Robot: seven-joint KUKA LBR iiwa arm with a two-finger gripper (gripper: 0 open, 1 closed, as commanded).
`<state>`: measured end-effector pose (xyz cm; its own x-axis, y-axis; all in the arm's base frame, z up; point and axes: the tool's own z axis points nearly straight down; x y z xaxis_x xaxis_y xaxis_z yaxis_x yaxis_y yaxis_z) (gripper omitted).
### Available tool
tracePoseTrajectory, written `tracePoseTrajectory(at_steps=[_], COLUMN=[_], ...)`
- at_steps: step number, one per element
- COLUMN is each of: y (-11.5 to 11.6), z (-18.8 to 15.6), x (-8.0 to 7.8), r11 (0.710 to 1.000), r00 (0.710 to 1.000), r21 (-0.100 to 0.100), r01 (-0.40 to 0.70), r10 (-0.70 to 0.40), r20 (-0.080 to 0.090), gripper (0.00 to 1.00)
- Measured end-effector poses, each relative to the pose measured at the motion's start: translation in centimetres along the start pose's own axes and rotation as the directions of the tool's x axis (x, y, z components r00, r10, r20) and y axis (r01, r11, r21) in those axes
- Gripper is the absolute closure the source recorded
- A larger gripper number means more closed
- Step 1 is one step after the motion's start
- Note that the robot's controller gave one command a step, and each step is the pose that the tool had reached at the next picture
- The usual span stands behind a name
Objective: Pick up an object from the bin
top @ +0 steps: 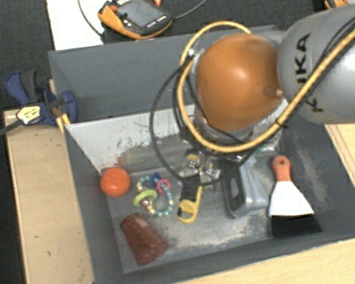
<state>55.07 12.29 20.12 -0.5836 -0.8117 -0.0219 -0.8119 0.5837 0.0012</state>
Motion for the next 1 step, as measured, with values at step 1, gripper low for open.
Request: tracePoseTrajectory(at_steps=[1], y=[-0.29], z=[3.5], x=[0.9], r11=[1.0], r00=[1.0], r21=[-0.002], r01=[0.017], r10=[-0.017], r20=[-0.005], gripper=[1.0])
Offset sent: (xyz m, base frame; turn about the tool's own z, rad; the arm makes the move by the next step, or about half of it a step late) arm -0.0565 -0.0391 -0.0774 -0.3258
